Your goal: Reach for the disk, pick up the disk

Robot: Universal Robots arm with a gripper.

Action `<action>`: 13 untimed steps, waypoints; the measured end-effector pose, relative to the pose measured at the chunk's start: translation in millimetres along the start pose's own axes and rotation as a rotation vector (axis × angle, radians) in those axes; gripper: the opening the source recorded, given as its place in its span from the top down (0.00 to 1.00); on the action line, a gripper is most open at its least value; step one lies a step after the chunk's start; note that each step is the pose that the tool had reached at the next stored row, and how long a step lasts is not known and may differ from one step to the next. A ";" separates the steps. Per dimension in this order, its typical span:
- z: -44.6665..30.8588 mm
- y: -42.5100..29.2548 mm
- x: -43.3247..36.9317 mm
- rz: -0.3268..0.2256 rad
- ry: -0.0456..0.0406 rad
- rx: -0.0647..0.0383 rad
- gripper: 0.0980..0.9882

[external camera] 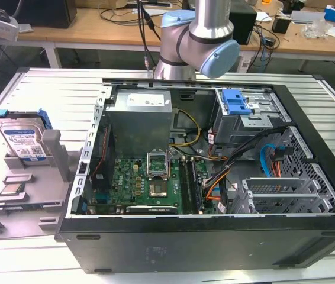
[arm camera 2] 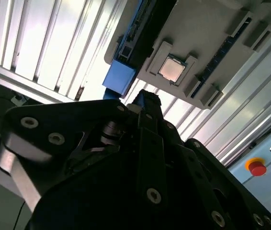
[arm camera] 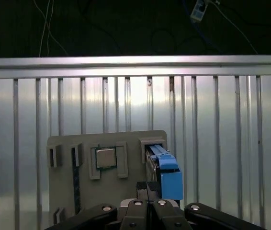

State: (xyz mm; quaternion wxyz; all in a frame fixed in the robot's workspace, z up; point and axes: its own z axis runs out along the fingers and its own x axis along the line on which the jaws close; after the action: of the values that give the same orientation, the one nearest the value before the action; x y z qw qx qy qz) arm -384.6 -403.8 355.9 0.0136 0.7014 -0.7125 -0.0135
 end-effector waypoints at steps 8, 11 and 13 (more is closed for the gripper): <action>0.0 0.0 0.0 0.000 0.0000 0.000 0.51; 0.1 0.0 -3.5 0.000 -0.0001 0.000 0.43; 0.2 0.0 -12.3 0.000 0.0000 0.000 0.43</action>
State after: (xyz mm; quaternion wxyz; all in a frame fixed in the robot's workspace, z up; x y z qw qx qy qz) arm -384.4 -391.5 355.7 0.0136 0.7015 -0.7124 -0.0135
